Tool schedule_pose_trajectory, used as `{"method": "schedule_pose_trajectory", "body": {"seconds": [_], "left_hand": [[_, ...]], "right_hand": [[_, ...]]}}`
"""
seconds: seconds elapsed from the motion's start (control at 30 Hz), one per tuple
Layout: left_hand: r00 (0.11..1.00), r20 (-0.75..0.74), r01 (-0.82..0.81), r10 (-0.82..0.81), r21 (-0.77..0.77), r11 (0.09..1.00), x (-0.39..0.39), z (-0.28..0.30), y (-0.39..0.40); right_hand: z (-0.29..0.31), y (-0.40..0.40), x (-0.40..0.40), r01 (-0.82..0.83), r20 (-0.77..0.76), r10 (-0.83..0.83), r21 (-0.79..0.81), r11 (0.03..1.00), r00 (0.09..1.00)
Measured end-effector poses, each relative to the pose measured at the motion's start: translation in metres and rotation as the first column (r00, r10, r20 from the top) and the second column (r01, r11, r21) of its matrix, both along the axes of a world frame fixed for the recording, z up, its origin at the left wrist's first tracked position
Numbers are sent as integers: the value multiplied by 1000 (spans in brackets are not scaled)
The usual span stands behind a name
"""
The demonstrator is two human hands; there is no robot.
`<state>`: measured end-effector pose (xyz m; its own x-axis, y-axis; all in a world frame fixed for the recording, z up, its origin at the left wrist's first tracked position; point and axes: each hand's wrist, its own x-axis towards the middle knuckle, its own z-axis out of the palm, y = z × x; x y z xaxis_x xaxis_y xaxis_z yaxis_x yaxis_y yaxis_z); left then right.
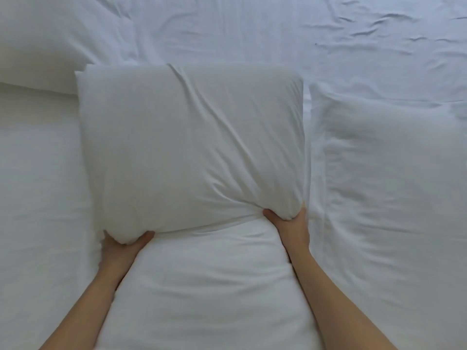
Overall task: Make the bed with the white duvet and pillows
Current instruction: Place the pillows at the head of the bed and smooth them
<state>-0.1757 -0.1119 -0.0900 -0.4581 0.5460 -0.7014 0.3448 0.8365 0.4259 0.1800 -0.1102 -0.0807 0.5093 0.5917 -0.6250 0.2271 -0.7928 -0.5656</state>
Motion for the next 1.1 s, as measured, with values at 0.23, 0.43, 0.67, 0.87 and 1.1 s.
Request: {"method": "schedule_pose_trajectory", "body": {"seconds": [0.23,0.43,0.67,0.87,1.1], "left_hand": [[991,-121,65,-64,3,998,1,-14,-2],[979,-185,93,-88,19,995,-2,-10,-3],[991,131,14,-25,87,996,-15,-6,-5],[972,233,5,-30,107,994,-22,-2,-6],[964,265,0,-34,125,992,-25,-7,-8]], "right_hand": [[-6,2,3,13,-13,-13,47,999,1000],[-9,2,8,2,-58,4,92,996,998],[-24,-3,29,-44,-217,79,162,986,973],[-16,-3,34,-104,-308,181,249,963,934],[5,-3,25,-156,-293,242,288,945,925]]}}
